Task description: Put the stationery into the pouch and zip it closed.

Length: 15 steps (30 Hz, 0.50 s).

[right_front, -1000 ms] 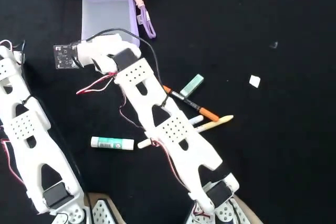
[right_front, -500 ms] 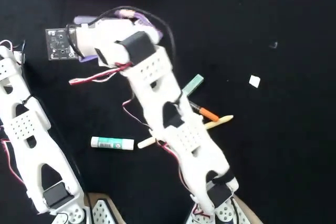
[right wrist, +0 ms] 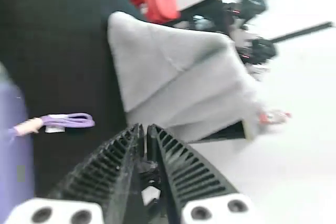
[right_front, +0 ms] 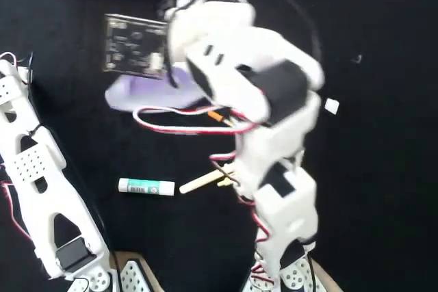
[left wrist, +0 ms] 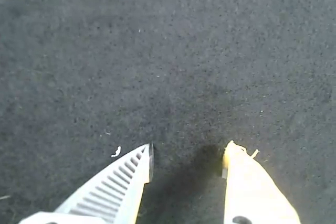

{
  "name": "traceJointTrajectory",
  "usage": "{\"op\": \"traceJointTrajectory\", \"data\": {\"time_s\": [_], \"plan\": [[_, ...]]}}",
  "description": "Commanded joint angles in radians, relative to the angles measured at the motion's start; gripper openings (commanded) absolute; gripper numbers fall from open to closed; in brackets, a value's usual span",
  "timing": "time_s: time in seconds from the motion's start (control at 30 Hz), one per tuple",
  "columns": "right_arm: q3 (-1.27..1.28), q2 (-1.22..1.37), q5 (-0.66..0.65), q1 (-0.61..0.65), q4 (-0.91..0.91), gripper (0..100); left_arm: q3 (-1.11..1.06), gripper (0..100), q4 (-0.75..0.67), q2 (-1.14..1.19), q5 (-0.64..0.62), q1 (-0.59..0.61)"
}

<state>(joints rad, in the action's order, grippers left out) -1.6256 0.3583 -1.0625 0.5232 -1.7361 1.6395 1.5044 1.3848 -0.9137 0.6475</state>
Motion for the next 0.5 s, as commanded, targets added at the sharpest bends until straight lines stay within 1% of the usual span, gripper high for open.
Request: {"op": "traceJointTrajectory", "data": {"time_s": [0.0,0.17,0.3,0.37,0.47], "plan": [[0.070,-0.148,0.011,-0.037,-0.031,1.1,0.019,23,-0.015,-0.017,-0.003,0.007],[0.254,-0.318,0.011,-0.066,-0.031,1.3,0.019,23,-0.015,-0.017,-0.003,0.004],[0.421,-0.420,0.017,-0.072,-0.031,4.4,0.019,23,-0.015,-0.017,-0.003,0.004],[0.512,-0.449,0.104,-0.092,-0.017,6.5,0.019,23,-0.014,-0.017,-0.003,0.004],[0.624,-0.455,0.302,-0.130,0.040,11.3,0.019,23,-0.014,-0.015,-0.003,0.004]]}}
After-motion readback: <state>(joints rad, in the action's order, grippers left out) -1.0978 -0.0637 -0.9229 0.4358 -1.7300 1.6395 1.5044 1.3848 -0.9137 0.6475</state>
